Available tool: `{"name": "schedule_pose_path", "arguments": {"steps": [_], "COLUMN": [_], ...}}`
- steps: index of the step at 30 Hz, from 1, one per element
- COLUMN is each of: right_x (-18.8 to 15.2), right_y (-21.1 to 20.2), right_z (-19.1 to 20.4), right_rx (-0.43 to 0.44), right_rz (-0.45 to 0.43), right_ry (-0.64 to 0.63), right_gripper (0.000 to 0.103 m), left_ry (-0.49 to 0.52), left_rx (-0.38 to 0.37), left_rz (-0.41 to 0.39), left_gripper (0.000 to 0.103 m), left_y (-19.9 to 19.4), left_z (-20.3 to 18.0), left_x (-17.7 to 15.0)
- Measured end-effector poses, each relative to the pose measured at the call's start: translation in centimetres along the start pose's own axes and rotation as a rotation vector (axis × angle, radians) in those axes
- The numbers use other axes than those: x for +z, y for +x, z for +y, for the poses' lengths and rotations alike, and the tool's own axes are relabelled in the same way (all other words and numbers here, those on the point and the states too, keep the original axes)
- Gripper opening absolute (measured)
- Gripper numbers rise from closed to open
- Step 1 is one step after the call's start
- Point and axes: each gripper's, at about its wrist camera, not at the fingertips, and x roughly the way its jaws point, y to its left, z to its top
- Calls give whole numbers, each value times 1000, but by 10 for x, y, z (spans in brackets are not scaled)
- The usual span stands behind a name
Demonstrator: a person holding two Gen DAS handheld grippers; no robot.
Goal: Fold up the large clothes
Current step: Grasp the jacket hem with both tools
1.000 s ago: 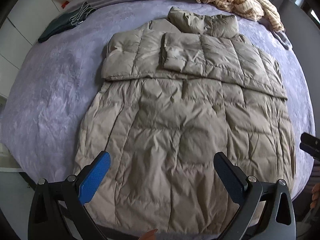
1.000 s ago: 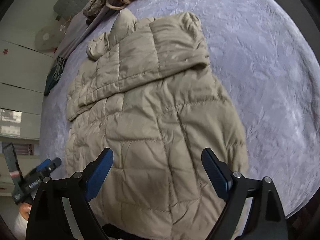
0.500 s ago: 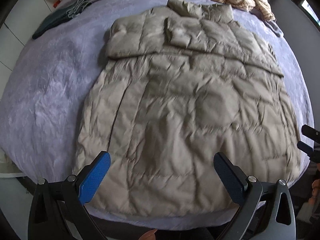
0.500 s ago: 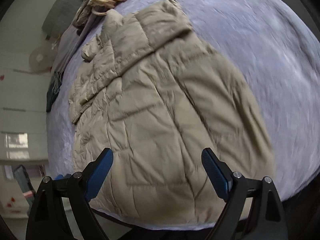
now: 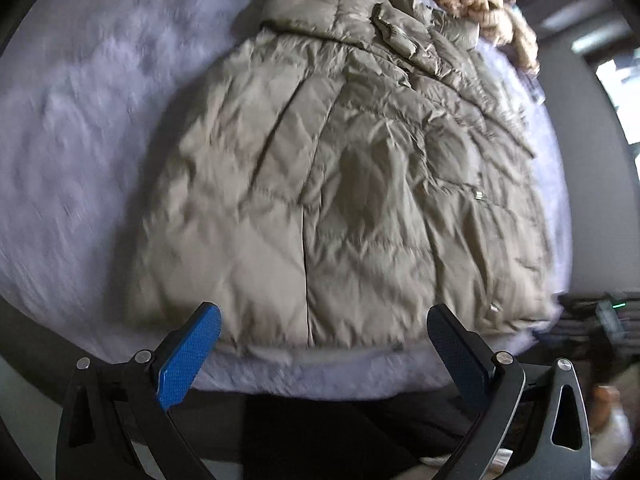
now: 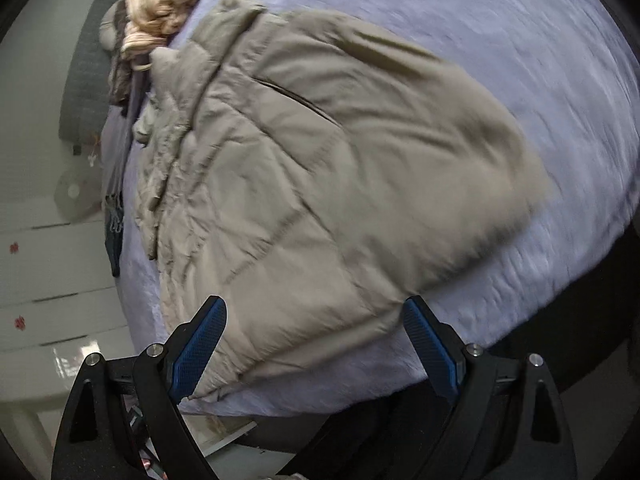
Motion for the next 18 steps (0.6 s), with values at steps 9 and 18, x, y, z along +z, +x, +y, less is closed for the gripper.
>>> {"name": "schedule_pose_path", "arguments": {"steps": [9, 18], "right_x": [0, 7], "right_y": [28, 27], "right_z": [-14, -14], "right_rx": [113, 263], "right_rz": [51, -3], "right_ry": [106, 193], "right_gripper": [92, 92], "left_ry": [-176, -122], "left_rx": [-211, -199], "left_rz": [105, -13], "left_gripper": [103, 62], "left_y": [39, 39], "left_z": [40, 6], "left_x": [-19, 18]}}
